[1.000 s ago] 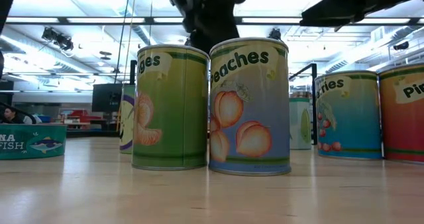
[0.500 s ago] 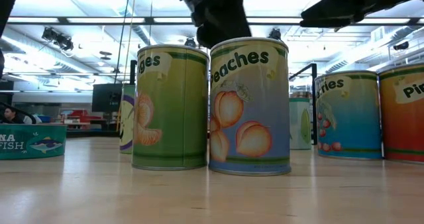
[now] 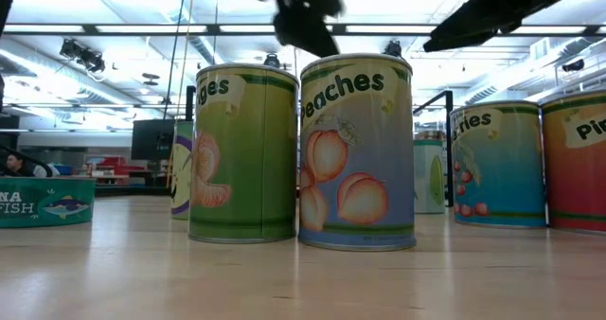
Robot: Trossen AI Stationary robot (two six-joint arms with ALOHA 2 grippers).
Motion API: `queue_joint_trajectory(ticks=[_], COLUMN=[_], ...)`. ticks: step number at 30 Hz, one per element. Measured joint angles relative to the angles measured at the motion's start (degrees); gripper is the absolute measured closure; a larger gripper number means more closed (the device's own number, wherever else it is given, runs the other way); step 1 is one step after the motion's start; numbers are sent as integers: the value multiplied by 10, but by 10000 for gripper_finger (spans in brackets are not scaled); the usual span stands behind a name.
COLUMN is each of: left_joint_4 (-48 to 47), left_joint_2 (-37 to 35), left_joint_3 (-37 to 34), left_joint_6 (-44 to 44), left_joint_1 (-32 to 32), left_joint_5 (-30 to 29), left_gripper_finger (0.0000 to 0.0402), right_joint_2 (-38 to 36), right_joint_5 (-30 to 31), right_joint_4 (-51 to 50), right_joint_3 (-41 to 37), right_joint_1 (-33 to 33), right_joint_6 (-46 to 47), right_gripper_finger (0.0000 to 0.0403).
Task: Pick and place cans onto a shelf
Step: Put the canned oranges on the shelf
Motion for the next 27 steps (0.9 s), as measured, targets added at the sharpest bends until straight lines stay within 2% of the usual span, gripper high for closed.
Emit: queue_joint_trajectory(ticks=[7,15,21,27], left_joint_4=[-103,-202,-202,-182], left_joint_2=[-10,-11,-7,5], left_joint_3=[0,0,-1,-19], left_joint_6=[-18,-93,-57,-27], left_joint_1=[-78,-130,-113,-85], left_joint_5=[-3,-63,-96,-36], left_gripper_finger=[49,49,49,49], right_joint_2=[46,69,70,70], right_joint_5=[-1,3,2,2], right_joint_4=[22,62,62,62], right_joint_3=[4,5,5,5], right_joint_1=[0,0,1,1], right_joint_6=[6,3,0,-14], right_gripper_finger=[54,54,54,54])
